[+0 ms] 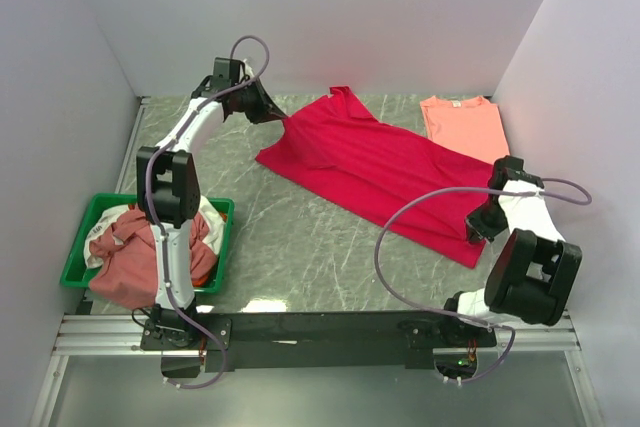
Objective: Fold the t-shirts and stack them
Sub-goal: Fold the tshirt
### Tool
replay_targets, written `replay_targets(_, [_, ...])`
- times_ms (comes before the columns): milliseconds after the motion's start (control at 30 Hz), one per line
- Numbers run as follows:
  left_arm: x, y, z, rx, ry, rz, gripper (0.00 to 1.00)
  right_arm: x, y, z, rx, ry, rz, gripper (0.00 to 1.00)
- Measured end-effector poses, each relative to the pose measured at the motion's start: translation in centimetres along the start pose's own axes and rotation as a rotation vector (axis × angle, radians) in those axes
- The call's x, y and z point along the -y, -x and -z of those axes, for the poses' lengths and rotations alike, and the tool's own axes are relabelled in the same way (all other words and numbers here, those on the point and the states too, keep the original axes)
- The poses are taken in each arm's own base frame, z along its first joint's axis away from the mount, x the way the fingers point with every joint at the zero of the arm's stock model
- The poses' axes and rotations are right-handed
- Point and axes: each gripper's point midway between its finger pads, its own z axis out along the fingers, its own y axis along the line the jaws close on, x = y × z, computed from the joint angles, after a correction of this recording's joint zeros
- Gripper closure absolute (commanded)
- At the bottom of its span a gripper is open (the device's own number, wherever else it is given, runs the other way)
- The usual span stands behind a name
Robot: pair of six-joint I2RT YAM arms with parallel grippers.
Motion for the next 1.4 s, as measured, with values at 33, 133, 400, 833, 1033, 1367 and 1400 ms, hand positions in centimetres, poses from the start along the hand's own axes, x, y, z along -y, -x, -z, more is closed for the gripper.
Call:
replay_targets(33, [-0.2,-0.1,-0.2,-0.004,0.004,0.004,0.99,-0.1,0.2,-0.1,0.000,-0.001,0.003,1.00])
replay_targets(133, [-0.6,-0.2,-0.4,-0.005,0.015,0.014,0.99,-0.5,0.7,-0.3,0.002,-0.002,0.008,1.00])
replay_targets(400, [-0.4,0.6,-0.5,0.023,0.020,0.026,0.59,-1.7,2.3,-0.4,0.014,0.006,0.013,0.92])
replay_targets(833, [-3.1,1.6,-0.6,0.087,0.121,-0.021,0.16,-5.8,7.9,4.1,0.171,0.157,0.012,0.33])
replay_targets(1033, [-9.2,-2.2,-0.8,0.011,0.302,-0.001,0.21,-5.0,5.2,4.4,0.169,0.233,0.020,0.36])
replay_targets(1367, [-12.6,-3.9,0.1,-0.029,0.447,-0.012,0.25,-1.7,-0.9,-0.4,-0.001,0.140,0.037,0.36])
replay_targets(1400, [-12.8,-4.0,0.2,-0.032,0.454,-0.014,0.25,-1.5,-0.8,-0.5,0.001,0.130,0.037,0.36])
